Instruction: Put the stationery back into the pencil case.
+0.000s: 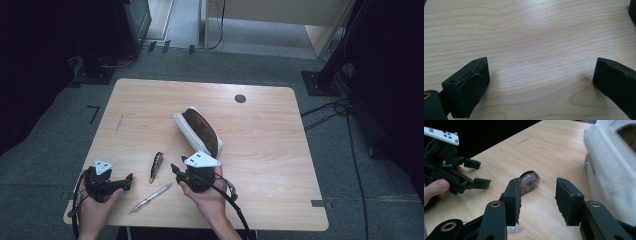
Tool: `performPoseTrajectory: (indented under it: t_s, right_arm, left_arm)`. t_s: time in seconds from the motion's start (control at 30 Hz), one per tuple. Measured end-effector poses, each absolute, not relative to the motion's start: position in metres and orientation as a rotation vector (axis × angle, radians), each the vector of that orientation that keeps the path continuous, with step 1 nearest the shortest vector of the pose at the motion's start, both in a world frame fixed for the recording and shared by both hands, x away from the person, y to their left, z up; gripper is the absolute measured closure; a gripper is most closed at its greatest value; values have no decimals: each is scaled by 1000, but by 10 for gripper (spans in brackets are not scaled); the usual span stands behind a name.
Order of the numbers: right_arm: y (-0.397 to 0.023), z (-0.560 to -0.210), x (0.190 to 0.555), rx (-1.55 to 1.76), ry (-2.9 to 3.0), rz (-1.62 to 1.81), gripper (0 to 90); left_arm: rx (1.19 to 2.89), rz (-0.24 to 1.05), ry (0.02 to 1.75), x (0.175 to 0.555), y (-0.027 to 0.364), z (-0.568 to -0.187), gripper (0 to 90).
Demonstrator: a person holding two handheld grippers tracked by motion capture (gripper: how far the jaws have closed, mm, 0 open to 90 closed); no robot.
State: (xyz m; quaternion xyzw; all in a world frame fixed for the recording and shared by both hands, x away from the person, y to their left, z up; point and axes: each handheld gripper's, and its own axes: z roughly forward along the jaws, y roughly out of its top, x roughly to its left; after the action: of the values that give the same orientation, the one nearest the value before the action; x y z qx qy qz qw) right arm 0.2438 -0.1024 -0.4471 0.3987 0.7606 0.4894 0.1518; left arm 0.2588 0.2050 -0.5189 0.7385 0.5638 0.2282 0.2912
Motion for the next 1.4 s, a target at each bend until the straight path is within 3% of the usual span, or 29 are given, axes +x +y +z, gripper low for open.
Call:
performPoseTrajectory:
  t_s: [0.2,0.3,0.6,0.9,1.4]
  right_arm:
    - [-90,-465,243,1176,2192,1372,521]
    - [-91,-471,244,1199,2190,1370,520]
    - [-96,-480,244,1219,2192,1367,519]
    - [-98,-482,243,1224,2213,1375,518]
    - [-103,-491,245,1257,2228,1360,509]
  left_arm:
    - [1969,610,1461,258,203,-518,43]
    - [1904,644,1470,252,200,-517,380]
    - [1992,475,1340,252,173,-505,900]
    - [2041,333,1291,261,155,-505,900]
    - [2057,227,1234,265,133,-507,898]
